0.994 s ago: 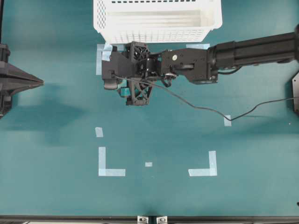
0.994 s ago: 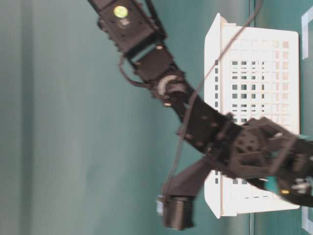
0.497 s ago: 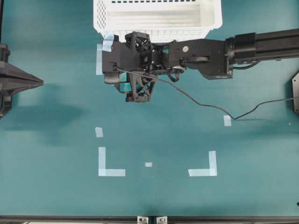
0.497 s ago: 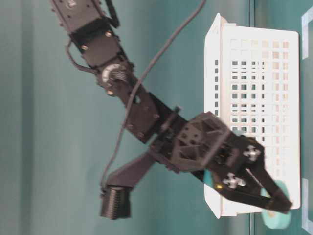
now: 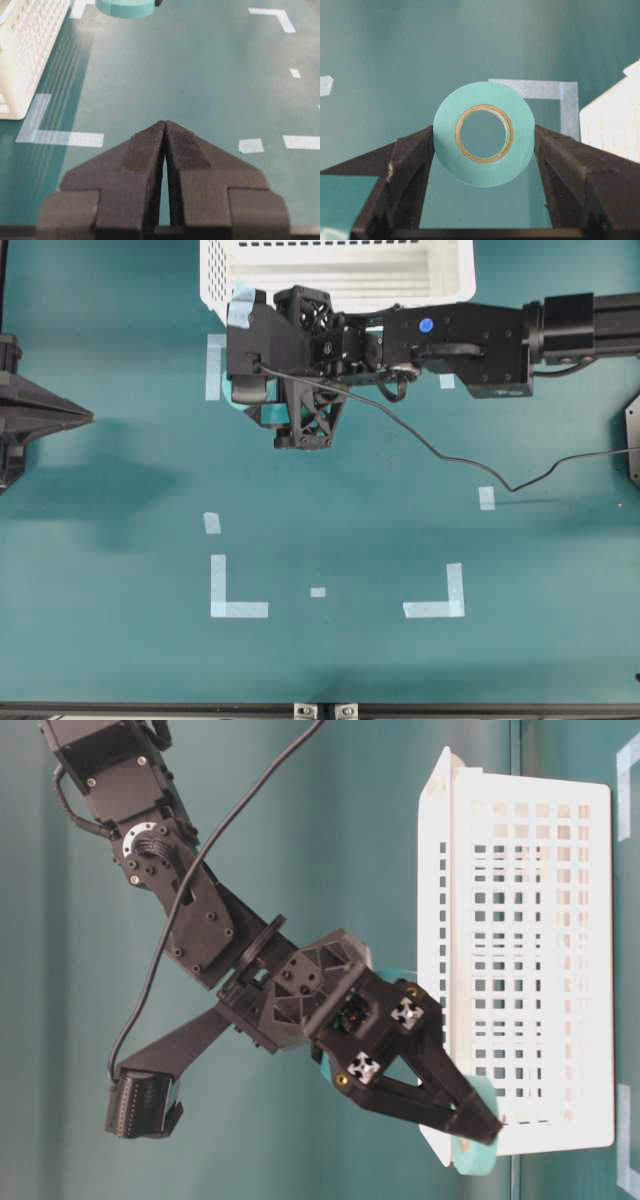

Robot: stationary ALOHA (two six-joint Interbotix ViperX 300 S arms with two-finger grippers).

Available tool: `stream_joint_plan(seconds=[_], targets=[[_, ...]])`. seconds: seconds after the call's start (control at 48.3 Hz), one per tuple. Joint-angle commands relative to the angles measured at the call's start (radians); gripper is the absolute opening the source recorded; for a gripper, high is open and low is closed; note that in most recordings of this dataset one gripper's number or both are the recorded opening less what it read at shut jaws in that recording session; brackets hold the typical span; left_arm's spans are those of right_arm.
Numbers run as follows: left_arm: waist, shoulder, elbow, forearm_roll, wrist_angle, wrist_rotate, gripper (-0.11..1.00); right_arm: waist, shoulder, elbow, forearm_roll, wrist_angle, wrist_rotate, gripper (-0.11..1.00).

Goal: Put the tape into the white basket.
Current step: 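Carry the tape roll with the right gripper over the white basket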

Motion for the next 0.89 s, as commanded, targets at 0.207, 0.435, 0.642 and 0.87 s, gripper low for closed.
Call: stream_joint_plan(seconds=[0.207, 0.435, 0.642, 0.87], targets=[[0.003, 0.008, -0.012, -0.002, -0.009, 0.002, -0.11, -0.008, -0.057, -0.017, -0.002, 0.029, -0.003, 0.68], [0.003, 0.008, -0.012, -0.002, -0.009, 0.002, -0.11, -0.032, -0.087, -0.012, -0.002, 0.063, -0.002, 0.68], [0.003, 0.009, -0.012, -0.002, -0.009, 0.002, -0.11, -0.080, -0.127, 0.009, -0.002, 0.063, -0.003, 0.68], [0.003, 0.008, -0.012, -0.002, -0.009, 0.002, -0.11, -0.155, -0.173, 0.054, -0.002, 0.064, -0.003, 0.68]])
